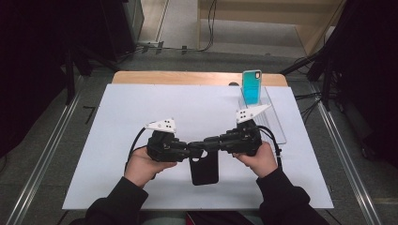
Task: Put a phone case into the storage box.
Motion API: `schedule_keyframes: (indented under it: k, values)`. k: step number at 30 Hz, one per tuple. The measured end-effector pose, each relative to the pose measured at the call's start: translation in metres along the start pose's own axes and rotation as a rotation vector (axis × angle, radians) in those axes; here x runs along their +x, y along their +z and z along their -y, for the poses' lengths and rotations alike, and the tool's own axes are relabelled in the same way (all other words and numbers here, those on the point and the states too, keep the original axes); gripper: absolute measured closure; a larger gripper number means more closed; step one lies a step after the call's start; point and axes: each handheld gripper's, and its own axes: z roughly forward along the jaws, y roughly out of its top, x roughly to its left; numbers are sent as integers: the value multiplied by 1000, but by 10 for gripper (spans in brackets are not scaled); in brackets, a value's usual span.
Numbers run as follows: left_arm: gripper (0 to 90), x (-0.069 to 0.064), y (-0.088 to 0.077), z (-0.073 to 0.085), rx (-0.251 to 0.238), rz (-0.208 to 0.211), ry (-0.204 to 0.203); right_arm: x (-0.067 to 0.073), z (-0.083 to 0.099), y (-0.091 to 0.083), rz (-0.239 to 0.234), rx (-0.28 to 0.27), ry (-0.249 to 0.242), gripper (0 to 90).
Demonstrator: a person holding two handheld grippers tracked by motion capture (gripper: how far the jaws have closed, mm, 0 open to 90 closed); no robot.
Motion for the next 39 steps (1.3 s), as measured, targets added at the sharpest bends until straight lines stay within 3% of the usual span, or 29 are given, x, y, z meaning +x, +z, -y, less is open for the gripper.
schedule_keyframes:
  k: [3, 8, 14, 19, 22, 26, 28, 37, 39]
  values:
    - [772, 0, -1, -1, -1, 10, -10, 1, -1, 0, 8, 0, 0, 690]
    - [773, 1, -5, -1, -2, -13, -32, 2, -2, -2, 49, -66, 1, 452]
    - [771, 5, -13, -2, -15, -77, -76, 8, -3, -5, 167, -93, -58, 282]
    - [770, 7, -19, -3, -23, -150, -124, 7, -2, -2, 221, -82, -50, 253]
    - [769, 8, -22, -3, -34, -181, -148, 6, 0, -1, 207, -99, -57, 202]
    - [769, 10, -26, -3, -47, -219, -171, 5, 1, 1, 257, -77, -47, 0]
    - [769, 11, -28, -3, -49, -229, -183, 4, 3, 2, 277, -89, -49, 0]
    - [768, 8, -31, -5, -74, -337, -256, 7, 11, 16, 369, -52, -22, 0]
    - [768, 8, -31, -5, -89, -352, -257, 8, 12, 18, 367, -47, -20, 0]
